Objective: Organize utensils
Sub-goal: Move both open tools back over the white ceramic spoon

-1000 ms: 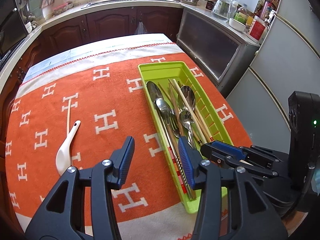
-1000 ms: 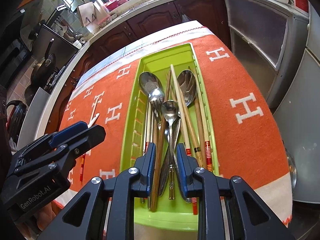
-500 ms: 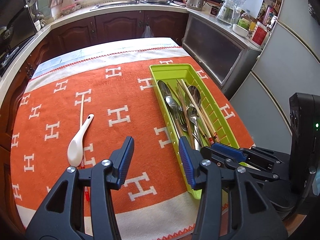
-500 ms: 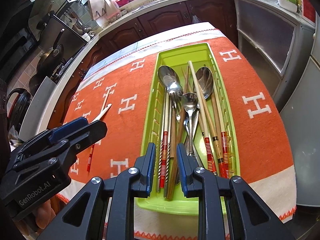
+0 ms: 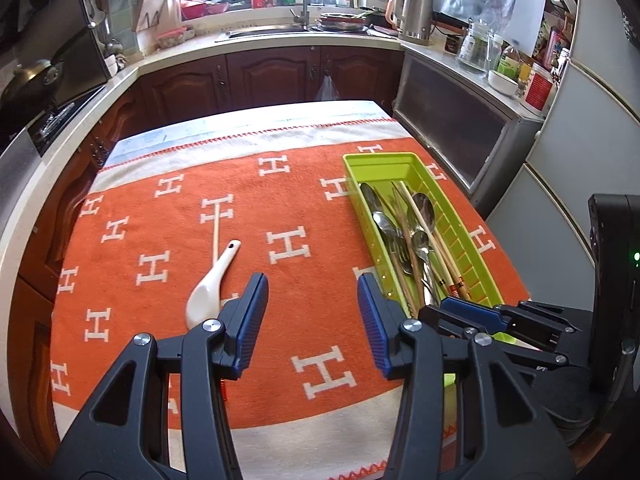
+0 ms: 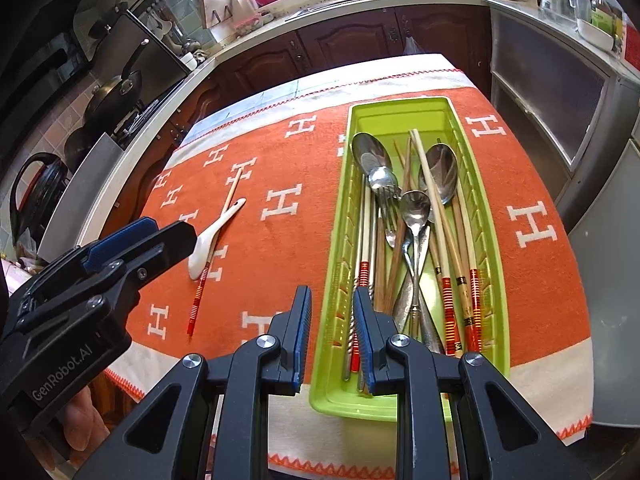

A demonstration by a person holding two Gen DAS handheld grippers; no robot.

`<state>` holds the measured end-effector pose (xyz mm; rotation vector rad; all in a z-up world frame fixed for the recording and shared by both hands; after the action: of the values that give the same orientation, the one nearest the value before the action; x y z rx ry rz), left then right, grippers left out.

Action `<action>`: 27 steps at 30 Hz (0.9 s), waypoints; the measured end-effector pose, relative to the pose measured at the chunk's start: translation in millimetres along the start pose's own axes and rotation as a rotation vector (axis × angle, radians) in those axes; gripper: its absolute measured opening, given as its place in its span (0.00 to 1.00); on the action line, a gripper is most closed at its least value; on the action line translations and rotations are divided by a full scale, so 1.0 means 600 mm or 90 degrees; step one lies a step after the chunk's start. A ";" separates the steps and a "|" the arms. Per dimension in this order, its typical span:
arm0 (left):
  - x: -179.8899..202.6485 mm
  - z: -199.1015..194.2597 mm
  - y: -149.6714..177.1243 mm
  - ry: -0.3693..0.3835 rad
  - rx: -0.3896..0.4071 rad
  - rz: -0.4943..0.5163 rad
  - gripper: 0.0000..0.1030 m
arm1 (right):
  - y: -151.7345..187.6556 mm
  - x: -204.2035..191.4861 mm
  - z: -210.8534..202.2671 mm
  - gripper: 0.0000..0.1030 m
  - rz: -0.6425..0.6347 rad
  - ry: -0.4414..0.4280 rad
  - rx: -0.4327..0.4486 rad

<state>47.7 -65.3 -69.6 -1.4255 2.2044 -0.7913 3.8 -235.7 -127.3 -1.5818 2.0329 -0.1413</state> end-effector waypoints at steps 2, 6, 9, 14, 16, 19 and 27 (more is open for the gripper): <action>-0.011 -0.004 0.002 -0.010 0.004 -0.005 0.42 | 0.001 -0.010 0.001 0.21 -0.008 0.000 -0.002; -0.034 -0.010 0.006 -0.032 0.012 -0.013 0.42 | 0.003 -0.031 0.003 0.21 -0.025 0.002 -0.007; -0.051 -0.012 0.011 -0.040 0.014 -0.019 0.45 | 0.004 -0.050 0.009 0.21 -0.037 0.005 -0.011; -0.088 -0.011 0.020 -0.057 0.014 -0.038 0.49 | -0.001 -0.082 0.021 0.21 -0.058 0.012 -0.019; -0.106 -0.008 0.025 -0.063 0.010 -0.048 0.49 | -0.005 -0.093 0.028 0.21 -0.066 0.017 -0.022; -0.137 -0.002 0.032 -0.075 0.005 -0.064 0.49 | -0.012 -0.115 0.041 0.21 -0.077 0.023 -0.026; -0.216 0.037 0.040 -0.084 -0.027 -0.086 0.49 | -0.024 -0.155 0.073 0.21 -0.088 0.018 -0.038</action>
<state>96.7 55.6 -99.0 -1.6131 2.0549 -0.6779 51.4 -143.8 -125.1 -1.7674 1.9647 -0.1573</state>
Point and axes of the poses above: each gripper's, at about its wrist camera, not at the fingertips, and z roughly the way its jaws point, x to its right, y to its underside, the point moved 3 cm from there along z, roughly the way its jaws point, and after that the axes turned 6 degrees about z, right-handed, at the moved point
